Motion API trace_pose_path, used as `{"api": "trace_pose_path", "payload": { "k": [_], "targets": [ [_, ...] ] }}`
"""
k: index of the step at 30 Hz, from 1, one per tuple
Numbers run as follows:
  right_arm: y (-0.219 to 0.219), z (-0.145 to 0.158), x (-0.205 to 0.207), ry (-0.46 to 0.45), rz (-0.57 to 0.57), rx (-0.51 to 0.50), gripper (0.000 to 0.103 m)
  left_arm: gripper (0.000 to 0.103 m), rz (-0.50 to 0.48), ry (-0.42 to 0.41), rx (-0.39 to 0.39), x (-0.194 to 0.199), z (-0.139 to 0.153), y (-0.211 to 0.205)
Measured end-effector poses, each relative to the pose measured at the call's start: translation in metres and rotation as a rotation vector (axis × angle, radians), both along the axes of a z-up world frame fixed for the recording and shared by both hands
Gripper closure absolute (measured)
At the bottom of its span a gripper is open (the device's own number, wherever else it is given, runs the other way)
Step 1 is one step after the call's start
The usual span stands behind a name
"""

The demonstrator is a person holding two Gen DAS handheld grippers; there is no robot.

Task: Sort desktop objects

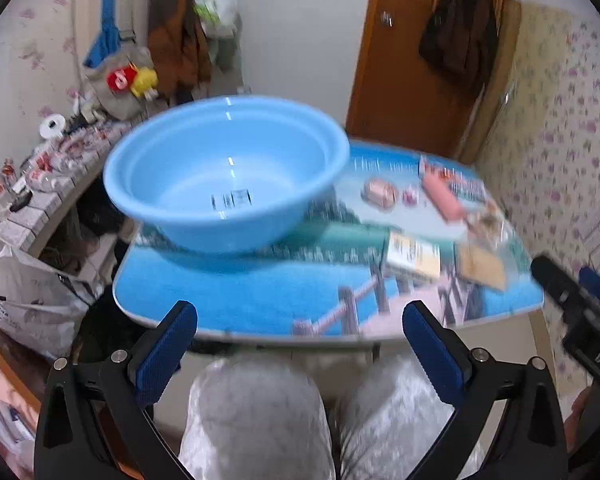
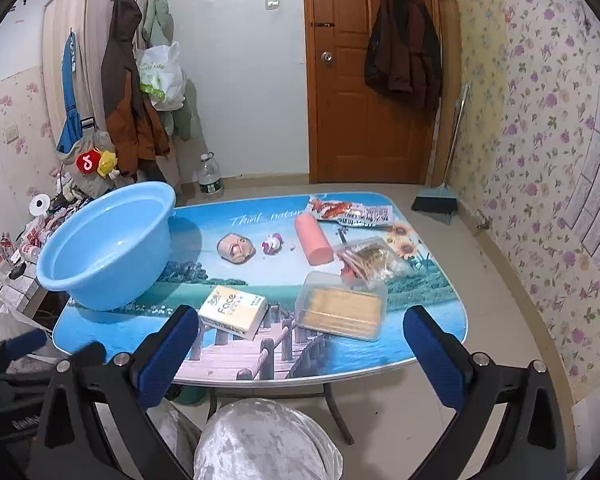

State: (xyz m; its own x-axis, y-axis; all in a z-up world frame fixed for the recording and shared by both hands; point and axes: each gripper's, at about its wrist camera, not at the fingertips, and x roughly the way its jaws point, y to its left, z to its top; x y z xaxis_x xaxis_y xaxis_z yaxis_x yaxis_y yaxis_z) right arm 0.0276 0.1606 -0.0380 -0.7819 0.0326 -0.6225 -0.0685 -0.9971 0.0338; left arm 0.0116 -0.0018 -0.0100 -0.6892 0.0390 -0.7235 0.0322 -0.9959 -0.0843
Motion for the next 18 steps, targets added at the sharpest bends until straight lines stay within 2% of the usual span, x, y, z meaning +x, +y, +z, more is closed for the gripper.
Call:
{"api": "trace_pose_path", "payload": {
  "k": [2,4,6,10,12,18],
  "targets": [
    [-0.003,0.001,0.002,0.027,-0.007,0.042,0.0,0.0,0.012,0.084,0.017,0.003,0.007,-0.004],
    [-0.004,0.004,0.008,0.071,0.004,0.063,0.0,0.0,0.024,0.125,0.029,0.003,0.011,-0.007],
    [-0.004,0.005,0.01,0.079,0.016,0.054,0.0,0.0,0.02,0.095,0.015,-0.002,0.01,-0.009],
    [0.0,-0.001,0.006,0.043,0.026,-0.011,0.0,0.0,-0.019,-0.019,-0.059,-0.013,-0.008,0.002],
    [0.004,-0.006,0.006,0.034,0.026,-0.041,0.0,0.0,-0.04,-0.022,-0.069,-0.01,-0.015,0.005],
    [0.009,-0.013,0.006,0.016,0.02,-0.044,0.0,0.0,-0.07,-0.005,-0.077,-0.007,-0.016,0.013]
  ]
}}
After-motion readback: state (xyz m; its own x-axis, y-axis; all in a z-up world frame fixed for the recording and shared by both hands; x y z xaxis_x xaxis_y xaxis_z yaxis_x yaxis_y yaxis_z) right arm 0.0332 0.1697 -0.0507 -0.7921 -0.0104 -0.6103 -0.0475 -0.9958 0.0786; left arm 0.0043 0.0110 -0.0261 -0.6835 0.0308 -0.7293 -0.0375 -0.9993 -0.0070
